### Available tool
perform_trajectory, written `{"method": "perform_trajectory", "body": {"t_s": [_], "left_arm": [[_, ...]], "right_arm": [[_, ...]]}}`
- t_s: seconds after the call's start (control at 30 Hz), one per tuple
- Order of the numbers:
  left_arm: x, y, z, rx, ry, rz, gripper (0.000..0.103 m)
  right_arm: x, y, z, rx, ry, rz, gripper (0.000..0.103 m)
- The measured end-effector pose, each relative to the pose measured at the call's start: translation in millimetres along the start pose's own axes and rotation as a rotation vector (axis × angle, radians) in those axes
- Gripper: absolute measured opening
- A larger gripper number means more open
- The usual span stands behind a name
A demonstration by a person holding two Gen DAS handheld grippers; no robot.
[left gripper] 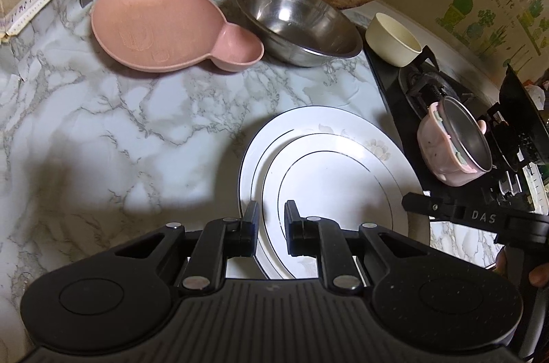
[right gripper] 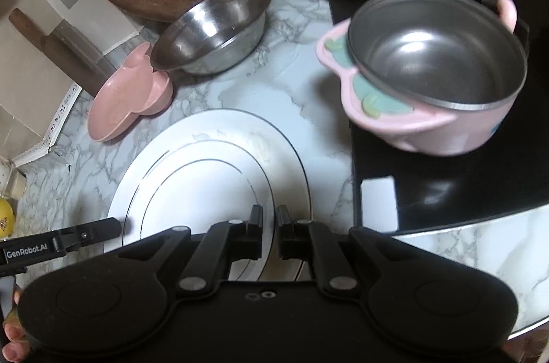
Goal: Organize plates and bowls
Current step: 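Open both grippers and withdraw from the stacked white plates, then move both grippers to the pink bear-shaped plate and close on its rim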
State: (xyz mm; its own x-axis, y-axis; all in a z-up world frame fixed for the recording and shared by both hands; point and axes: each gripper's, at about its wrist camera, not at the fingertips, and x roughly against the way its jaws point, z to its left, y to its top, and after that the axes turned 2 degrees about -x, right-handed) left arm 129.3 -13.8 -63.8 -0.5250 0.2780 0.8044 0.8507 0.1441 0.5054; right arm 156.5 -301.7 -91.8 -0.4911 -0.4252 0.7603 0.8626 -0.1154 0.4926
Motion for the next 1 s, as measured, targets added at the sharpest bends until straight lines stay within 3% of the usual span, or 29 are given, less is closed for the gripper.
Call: {"method": "perform_trajectory", "body": {"t_s": [0.6,0.7,0.77,0.83,1.0], "left_arm": [[67,-11,10,-0.076,0.043,-0.154,0.015],[80,-15,15,-0.083,0.041,-0.18,0.024],[89,-17,19,-0.083,0.041,-0.203,0.035],[97,-18,22,-0.086,0.045,-0.228,0.054],[111,-16,34,-0.084,0.052,-0.256,0.059]], "right_arm": [[48,-22,85,0.198,0.04,-0.112,0.01],[55,-29,98,0.214,0.049,-0.127,0.01],[60,-34,108,0.232,0.045,-0.142,0.01],[65,-38,117,0.251,0.046,-0.157,0.011],[72,-44,138,0.282,0.037,-0.184,0.011]]}}
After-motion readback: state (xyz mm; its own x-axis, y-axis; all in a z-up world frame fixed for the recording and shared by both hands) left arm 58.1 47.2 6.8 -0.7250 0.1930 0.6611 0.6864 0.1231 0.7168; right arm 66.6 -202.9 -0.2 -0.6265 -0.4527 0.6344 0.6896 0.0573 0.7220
